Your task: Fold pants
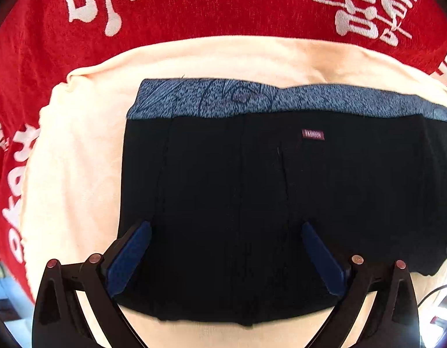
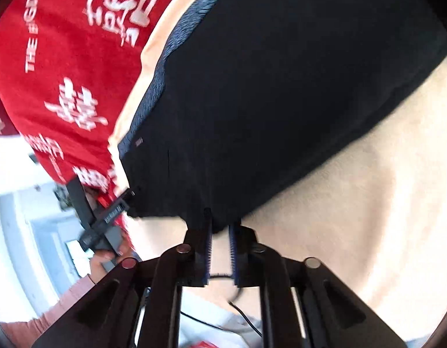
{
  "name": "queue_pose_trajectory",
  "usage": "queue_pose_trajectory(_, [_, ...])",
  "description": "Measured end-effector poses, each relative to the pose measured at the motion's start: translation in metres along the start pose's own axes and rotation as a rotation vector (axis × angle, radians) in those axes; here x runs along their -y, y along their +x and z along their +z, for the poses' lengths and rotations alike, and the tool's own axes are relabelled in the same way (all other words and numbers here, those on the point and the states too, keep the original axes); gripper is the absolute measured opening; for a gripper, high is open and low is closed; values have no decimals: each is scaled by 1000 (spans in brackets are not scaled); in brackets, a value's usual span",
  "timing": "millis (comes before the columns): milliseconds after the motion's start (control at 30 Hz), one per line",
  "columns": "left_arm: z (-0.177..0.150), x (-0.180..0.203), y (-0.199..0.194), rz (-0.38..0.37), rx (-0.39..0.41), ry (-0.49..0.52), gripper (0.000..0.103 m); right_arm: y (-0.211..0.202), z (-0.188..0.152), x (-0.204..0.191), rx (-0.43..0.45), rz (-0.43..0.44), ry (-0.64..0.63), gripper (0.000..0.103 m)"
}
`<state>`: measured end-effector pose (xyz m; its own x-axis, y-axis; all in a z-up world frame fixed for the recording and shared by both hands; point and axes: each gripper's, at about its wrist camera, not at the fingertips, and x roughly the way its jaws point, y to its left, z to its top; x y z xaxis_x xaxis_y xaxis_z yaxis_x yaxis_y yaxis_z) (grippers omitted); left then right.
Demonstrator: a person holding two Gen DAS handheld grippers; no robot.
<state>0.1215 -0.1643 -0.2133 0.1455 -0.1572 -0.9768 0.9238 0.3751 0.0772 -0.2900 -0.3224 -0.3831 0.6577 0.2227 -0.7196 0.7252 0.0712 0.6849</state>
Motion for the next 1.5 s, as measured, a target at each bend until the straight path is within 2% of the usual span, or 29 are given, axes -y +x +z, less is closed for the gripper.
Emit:
queue_pose_trajectory(33, [-4,21,-15,8,-5,9,103,-18,-1,-3,19,-44,-50,22])
queue_pose_trajectory(67, [-4,27,-21,1,4,16,103,-34,0,-6,51,-80,-93,22])
queue_pose_trajectory(133, [-7,51,-38,-52,31,27,103,-63,10,-13,130,-176,-170,22])
queue_pose_trajectory(200, [-6,88,-50,-123,57,43,103,-78,27,-13,178,-221,-214,22])
queue_pose_trajectory(300, [2,148,-46,-200,61,64,103,-76,54,-8,178,-311,-280,22])
queue_pose_trajectory(367, [9,186,-32,-196,40,66,103,-62,61,5,132,-444,-352,21])
queue_pose_trajectory(433, [7,204,-16,-161,11,80,103,-70,57,17,162,-390,-374,19])
queue_pose_trajectory(500, [-3,202,-14,-174,60,45,103,-80,53,28,170,-372,-334,19])
queue_pose_trajectory(567, [-7,194,-11,-213,25,6,103,-86,49,36,168,-350,-281,19])
queue_pose_trajectory(667, [1,189,-12,-179,-31,-9,103,-93,48,40,154,-316,-224,22])
queue_pose_trajectory(733, [13,195,-21,-126,-2,20,103,-93,49,33,166,-305,-226,22])
queue_pose_trajectory(800, [30,199,-29,-126,49,18,103,-91,56,19,185,-283,-254,23])
queue_pose_trajectory(867, [53,204,-29,-126,78,-3,103,-82,73,4,190,-280,-285,23])
queue_pose_trajectory(967, [96,210,-12,-73,98,-55,103,-64,108,-13,195,-283,-312,23])
queue_pose_trajectory(1033, [111,218,-2,-44,90,-93,103,-48,131,-22,187,-300,-322,25])
queue_pose_trajectory(1100, [136,215,11,-7,79,-114,103,-40,147,-26,197,-322,-327,41])
queue_pose_trajectory(1133, [139,214,19,-6,76,-126,103,-35,154,-27,206,-335,-341,51])
queue_pose_trajectory(1233, [138,203,29,-55,82,-178,103,-31,169,-29,235,-413,-370,51])
queue_pose_trajectory(1300, [143,200,33,-55,81,-195,103,-33,177,-29,261,-456,-376,49])
queue_pose_trajectory(1367, [148,194,37,-36,79,-206,103,-34,187,-27,284,-585,-378,49])
queue_pose_trajectory(1400, [153,191,40,-33,77,-213,103,-36,190,-24,288,-605,-367,49])
queue_pose_trajectory(1433, [156,190,41,-27,72,-220,103,-41,192,-23,284,-588,-345,49])
queue_pose_trajectory(1500, [160,188,38,-9,52,-225,103,-52,187,-27,287,-560,-330,56])
